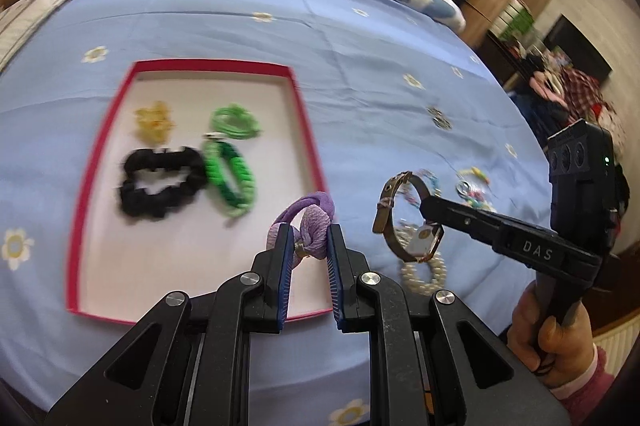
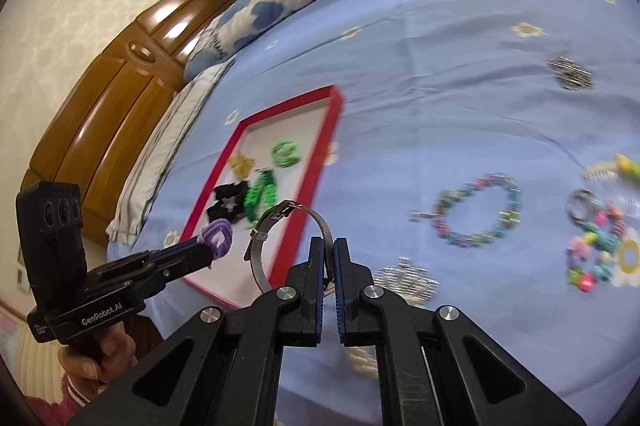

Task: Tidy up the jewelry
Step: 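Carry the pearl bow bracelet and watch with both grippers over the red tray, then open the left gripper releasing the bow bracelet while the right gripper releases the watch, then move the left gripper to the crystal bead bracelet while the right gripper approaches the pastel bead bracelet, then grasp the pastel candy-bead bracelet with the right gripper while the left gripper grasps the crystal bead bracelet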

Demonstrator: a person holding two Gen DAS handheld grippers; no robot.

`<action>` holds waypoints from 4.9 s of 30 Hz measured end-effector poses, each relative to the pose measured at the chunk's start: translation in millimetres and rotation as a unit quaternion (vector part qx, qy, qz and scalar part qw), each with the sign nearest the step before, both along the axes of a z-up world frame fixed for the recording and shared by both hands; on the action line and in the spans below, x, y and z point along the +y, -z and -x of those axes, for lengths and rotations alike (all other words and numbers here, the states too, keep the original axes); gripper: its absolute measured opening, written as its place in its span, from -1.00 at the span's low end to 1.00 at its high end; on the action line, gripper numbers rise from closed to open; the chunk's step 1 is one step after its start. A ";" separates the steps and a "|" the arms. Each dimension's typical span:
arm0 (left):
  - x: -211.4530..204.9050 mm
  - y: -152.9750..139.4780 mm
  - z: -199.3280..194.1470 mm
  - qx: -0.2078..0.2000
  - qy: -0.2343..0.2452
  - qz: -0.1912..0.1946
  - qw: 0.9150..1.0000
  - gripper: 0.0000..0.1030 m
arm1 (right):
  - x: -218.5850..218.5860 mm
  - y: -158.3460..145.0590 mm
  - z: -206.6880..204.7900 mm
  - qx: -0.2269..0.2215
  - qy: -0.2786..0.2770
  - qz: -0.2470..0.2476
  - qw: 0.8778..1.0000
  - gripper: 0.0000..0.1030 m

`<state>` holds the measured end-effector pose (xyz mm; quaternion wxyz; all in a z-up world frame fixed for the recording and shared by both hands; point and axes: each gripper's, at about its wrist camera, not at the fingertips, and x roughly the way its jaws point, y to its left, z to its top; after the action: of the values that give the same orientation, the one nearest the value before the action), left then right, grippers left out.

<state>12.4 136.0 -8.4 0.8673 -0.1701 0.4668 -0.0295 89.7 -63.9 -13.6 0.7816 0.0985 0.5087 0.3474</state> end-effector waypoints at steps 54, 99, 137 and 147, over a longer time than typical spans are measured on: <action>62.0 21.4 15.2 0.043 -0.078 -0.054 0.995 -0.01 | 58.2 6.1 -10.1 0.003 -0.042 0.038 0.998 -0.39; -123.4 28.7 -50.7 0.067 0.112 -0.056 0.990 0.09 | -163.5 31.3 -8.1 -0.013 0.183 0.072 0.980 -0.07; -130.2 20.8 -102.0 0.031 0.149 -0.050 0.987 -0.85 | -143.1 9.1 -13.2 -0.028 0.143 0.013 0.989 -0.75; -79.0 -13.5 -77.4 -0.009 0.093 -0.021 0.995 -0.85 | -110.3 -14.4 -12.9 -0.044 0.113 -0.007 0.993 -0.75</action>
<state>89.8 57.1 5.1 0.8684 -0.1076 0.4731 -0.1021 102.6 -174.2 0.7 0.8369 0.1455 0.4565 0.2646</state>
